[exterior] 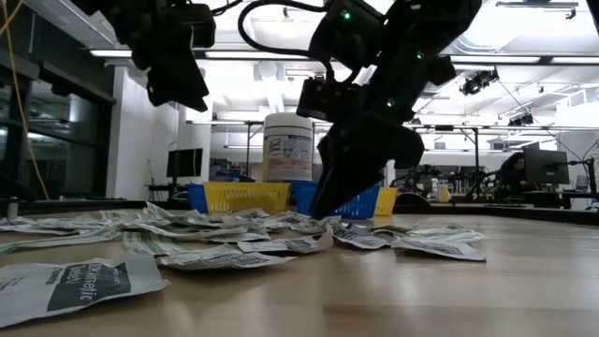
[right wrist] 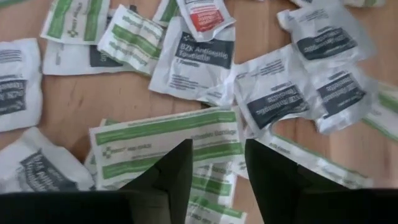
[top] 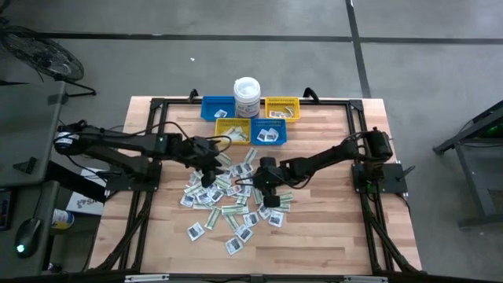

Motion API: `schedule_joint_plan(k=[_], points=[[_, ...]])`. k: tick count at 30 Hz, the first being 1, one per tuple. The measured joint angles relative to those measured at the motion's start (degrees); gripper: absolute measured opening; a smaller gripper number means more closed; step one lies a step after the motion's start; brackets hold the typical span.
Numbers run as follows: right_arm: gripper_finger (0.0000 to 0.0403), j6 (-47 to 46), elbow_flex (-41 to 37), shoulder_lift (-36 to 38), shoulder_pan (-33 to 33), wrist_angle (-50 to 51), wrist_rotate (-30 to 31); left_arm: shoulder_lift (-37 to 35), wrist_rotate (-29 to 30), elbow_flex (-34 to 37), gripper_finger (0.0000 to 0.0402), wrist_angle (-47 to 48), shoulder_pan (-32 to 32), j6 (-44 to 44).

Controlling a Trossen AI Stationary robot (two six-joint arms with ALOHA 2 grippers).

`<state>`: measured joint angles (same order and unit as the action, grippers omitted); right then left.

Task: Pick & Place First Aid Supplies
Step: Put the green bandage pad into the left yellow bin

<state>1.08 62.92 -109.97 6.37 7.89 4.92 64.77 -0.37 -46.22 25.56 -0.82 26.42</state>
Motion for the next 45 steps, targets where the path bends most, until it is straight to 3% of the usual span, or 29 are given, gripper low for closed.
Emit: schedule_joint_plan(k=[17, 32, 41, 45], points=[[0.0129, 0.0, 0.1, -2.4, -0.2, -0.9, 0.8, 0.0, 1.6, 0.0, 0.0156, 0.0, -1.1, 2.4], [0.0014, 0.3, 0.0, -2.2, -0.3, -0.9, 0.5, 0.0, 1.6, 0.0, 0.0156, -0.1, -1.1, 2.8], [0.0002, -1.0, -0.1, 3.7, -0.4, -1.1, 1.6, 0.0, 1.6, 0.0, 0.0156, -0.6, -1.1, 2.7], [0.0002, -1.0, -0.1, 7.6, -0.4, -1.4, 6.5, 0.1, 2.5, 0.0, 0.0156, -3.0, -1.1, 2.3]])
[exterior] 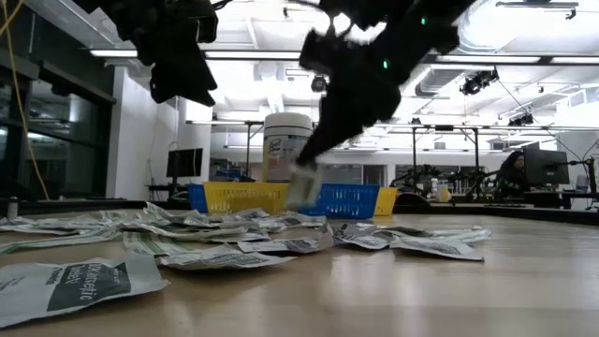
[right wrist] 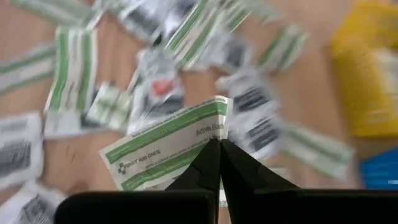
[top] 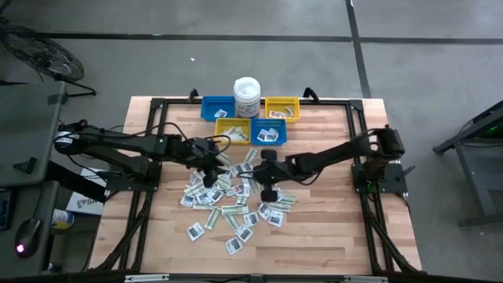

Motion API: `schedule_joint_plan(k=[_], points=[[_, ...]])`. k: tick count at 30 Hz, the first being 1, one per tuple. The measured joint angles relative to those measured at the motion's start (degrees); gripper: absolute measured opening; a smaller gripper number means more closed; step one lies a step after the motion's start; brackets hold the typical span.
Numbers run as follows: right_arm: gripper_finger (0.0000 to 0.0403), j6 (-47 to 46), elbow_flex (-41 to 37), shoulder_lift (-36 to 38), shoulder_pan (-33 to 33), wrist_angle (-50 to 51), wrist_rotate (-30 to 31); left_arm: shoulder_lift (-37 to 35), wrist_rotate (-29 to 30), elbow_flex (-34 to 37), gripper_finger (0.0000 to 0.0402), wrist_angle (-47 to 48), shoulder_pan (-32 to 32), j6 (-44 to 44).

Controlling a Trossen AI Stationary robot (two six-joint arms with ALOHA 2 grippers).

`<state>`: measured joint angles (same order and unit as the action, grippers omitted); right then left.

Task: Pick & Place First Aid Supplies
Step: Put the green bandage pad into the left yellow bin

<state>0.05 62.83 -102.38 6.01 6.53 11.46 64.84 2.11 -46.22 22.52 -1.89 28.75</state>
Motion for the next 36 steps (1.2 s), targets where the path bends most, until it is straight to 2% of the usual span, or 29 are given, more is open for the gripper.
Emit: schedule_joint_plan(k=[4, 8, 11, 15, 18, 23, 31, 36], points=[[0.0002, 0.0, 0.0, 3.4, -0.1, -0.5, 5.1, 0.0, 1.5, 0.0, 0.0156, -2.5, 0.0, -1.0], [0.0001, -0.2, 0.0, 5.7, -0.7, -0.1, 5.7, 0.0, 2.9, 0.0, 0.0156, -4.0, 0.0, -1.5], [0.0001, -1.8, 0.0, 6.2, -1.3, 0.7, 3.5, 0.0, 3.2, 0.0, 0.0156, -4.8, 0.0, -1.5], [0.0001, -8.0, 0.1, 5.0, -2.0, 4.6, -2.3, 0.0, 3.3, 0.0, 0.0156, -4.9, 0.0, -1.5], [0.0001, -9.9, 0.1, 3.0, -1.9, 7.3, -7.2, 0.0, 3.3, 0.0, 0.0156, -5.0, 0.0, -1.5], [0.0, -10.6, 0.1, -1.4, -1.9, 8.6, -11.7, 0.0, 3.3, 0.0, 0.0156, -4.9, 0.0, -1.5], [0.0002, -11.2, 0.1, -4.2, -2.0, 7.5, -12.9, 0.0, 3.3, 0.0, 0.0156, -4.9, 0.0, -1.5], [0.0018, -10.2, 0.1, -4.5, -2.0, 6.7, -13.8, 0.0, 3.3, 0.0, 0.0156, -4.8, 0.0, -1.4]])
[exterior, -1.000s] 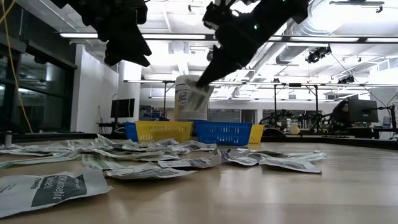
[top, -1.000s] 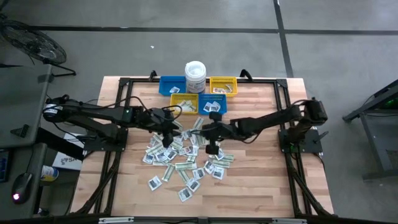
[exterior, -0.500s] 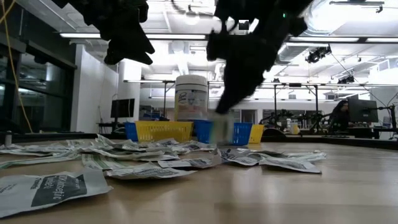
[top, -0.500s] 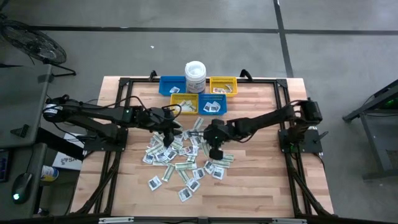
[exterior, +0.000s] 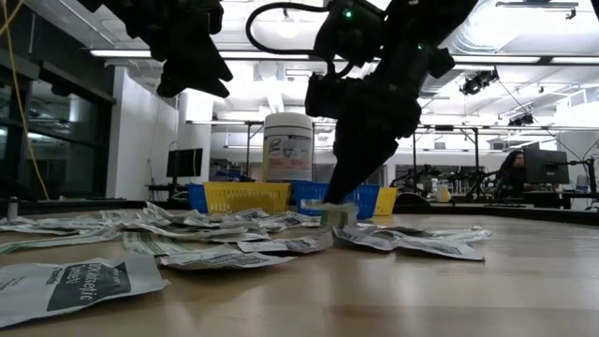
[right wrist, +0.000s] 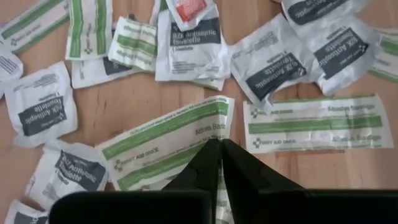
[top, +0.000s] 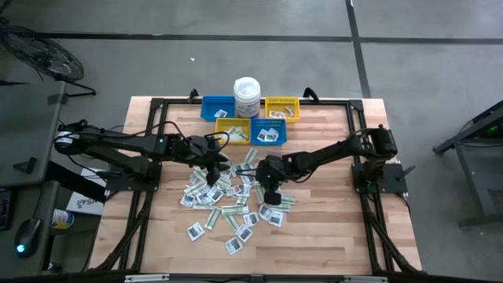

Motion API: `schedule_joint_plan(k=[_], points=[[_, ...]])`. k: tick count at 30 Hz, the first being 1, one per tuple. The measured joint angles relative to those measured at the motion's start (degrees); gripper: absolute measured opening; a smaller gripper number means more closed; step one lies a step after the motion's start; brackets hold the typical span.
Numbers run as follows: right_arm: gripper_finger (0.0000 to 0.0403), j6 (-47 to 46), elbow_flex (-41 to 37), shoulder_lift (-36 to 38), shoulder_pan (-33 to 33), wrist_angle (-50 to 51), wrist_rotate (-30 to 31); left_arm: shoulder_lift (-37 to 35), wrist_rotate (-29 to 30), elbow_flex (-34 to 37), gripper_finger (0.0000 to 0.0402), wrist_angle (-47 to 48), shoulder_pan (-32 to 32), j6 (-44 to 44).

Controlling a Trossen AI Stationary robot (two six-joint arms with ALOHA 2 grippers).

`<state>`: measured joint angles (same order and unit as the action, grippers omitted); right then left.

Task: Pick & Place First Aid Supplies
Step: Put the green bandage pad into the left yellow bin

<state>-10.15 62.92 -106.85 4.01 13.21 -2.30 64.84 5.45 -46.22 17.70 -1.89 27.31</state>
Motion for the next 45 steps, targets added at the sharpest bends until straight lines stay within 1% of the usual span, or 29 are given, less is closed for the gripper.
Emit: schedule_joint_plan(k=[8, 15, 19, 27, 30, 33, 36, 42, 45], points=[[0.0061, 0.7, 0.0, 0.0, -0.1, -1.5, -0.1, 0.0, 0.0, 0.0, 0.0156, 0.0, 0.0, 0.0], [0.0069, 1.8, 0.0, -0.2, -0.2, -2.3, -1.4, 0.0, 0.0, 0.0, 0.0156, 0.0, 0.0, 0.0], [0.0073, 3.6, 0.0, -1.0, -0.2, -2.9, -0.9, 0.0, 0.0, 0.0, 0.0156, 0.0, 0.0, 0.0], [0.0112, 4.3, 0.0, -3.6, -0.2, -5.1, -1.1, 0.0, 0.0, 0.0, 0.0156, 0.6, 0.0, 0.0], [0.0119, 4.3, 0.0, -4.3, -0.2, -5.4, -1.4, 0.0, 0.0, 0.0, 0.0156, 0.6, 0.0, 0.0], [0.0113, 3.9, 0.2, -5.2, -0.2, -5.7, -1.3, 0.0, 0.0, 0.0, 0.0156, 0.6, 0.0, 0.0], [0.0097, 3.0, 0.2, -5.5, -0.2, -5.7, -1.1, 0.0, 0.0, 0.0, 0.0156, 0.5, 0.0, 0.0], [0.0037, 2.3, 0.1, -5.3, -0.2, -6.2, -1.1, 0.0, 0.0, 0.0, 0.0156, 0.5, 0.0, 0.0], [0.0008, 0.9, 0.0, -5.3, -0.4, -7.2, -2.6, 0.0, 0.0, 0.0, 0.0156, 0.5, 0.0, 0.0]])
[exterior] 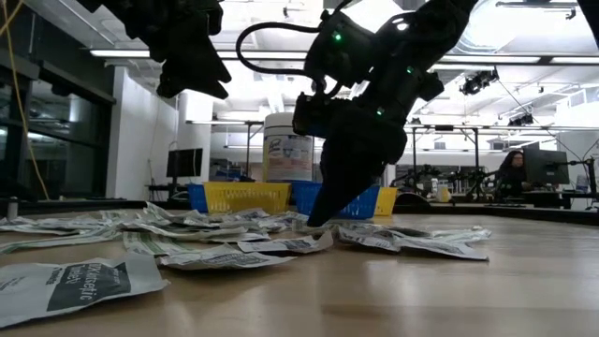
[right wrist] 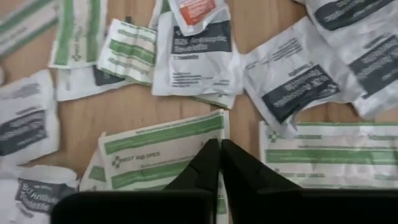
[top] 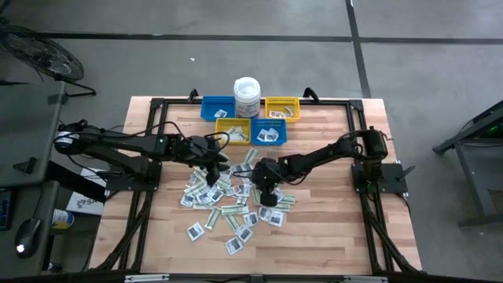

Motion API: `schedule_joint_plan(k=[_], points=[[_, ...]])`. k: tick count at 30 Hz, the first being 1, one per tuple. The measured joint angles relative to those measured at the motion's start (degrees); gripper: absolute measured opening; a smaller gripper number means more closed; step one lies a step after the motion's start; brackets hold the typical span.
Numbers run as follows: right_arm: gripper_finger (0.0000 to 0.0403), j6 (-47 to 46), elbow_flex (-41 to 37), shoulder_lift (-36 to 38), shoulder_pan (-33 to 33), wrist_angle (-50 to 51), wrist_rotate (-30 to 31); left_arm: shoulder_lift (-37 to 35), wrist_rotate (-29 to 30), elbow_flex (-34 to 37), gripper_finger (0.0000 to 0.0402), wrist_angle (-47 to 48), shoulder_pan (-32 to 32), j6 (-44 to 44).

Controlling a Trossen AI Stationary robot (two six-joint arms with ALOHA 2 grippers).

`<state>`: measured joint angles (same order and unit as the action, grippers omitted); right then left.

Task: Pick & Place First Aid Supplies
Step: Put the green bandage pad into the left yellow bin

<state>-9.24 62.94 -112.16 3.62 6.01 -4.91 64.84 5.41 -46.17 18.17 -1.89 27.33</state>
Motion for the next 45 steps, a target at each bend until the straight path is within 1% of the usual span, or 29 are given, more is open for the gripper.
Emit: schedule_joint_plan(k=[5, 10, 14, 19, 26, 28, 31, 37, 40, 45], points=[[0.0007, -2.6, 0.0, 0.2, -0.1, -1.9, -0.8, 0.0, 0.0, 0.0, 0.0156, 0.0, 0.0, 0.0], [0.0004, -2.8, -0.1, 2.4, -0.1, -1.9, 0.6, 0.0, 0.0, 0.0, 0.0156, 0.0, 0.0, 0.0], [0.0002, -2.8, -0.1, 3.9, -0.8, -1.8, 0.4, 0.0, 0.0, 0.0, 0.0156, 0.0, 0.0, 0.0], [0.0016, -2.5, -0.1, 3.9, -1.4, -1.5, -2.1, 0.0, 0.0, 0.0, 0.0156, 0.0, 0.0, 0.0], [0.0031, -0.8, -0.1, 3.7, -1.4, -0.9, -2.7, 0.0, 0.0, 0.0, 0.0156, 0.0, 0.0, 0.0], [0.0026, -0.9, -0.1, 3.7, -1.6, -0.9, -3.0, 0.0, 0.0, 0.0, 0.0156, 0.0, 0.0, 0.0], [0.0006, -1.2, -0.1, 3.7, -2.1, -0.9, -3.9, 0.0, 0.0, 0.0, 0.0156, 0.0, 0.0, 0.0], [0.0002, -2.6, -0.1, 3.8, -2.8, -1.0, -4.0, 0.0, 0.0, 0.0, 0.0156, 0.0, 0.0, 0.0], [0.0001, -3.5, -0.1, 4.9, -3.0, -1.1, -3.0, 0.0, 0.0, 0.0, 0.0156, -0.1, 0.0, 0.0], [0.0001, -3.6, 0.0, 9.0, -3.0, -1.2, 2.7, 0.0, 0.1, 0.0, 0.0156, -1.0, 0.0, 0.0]])
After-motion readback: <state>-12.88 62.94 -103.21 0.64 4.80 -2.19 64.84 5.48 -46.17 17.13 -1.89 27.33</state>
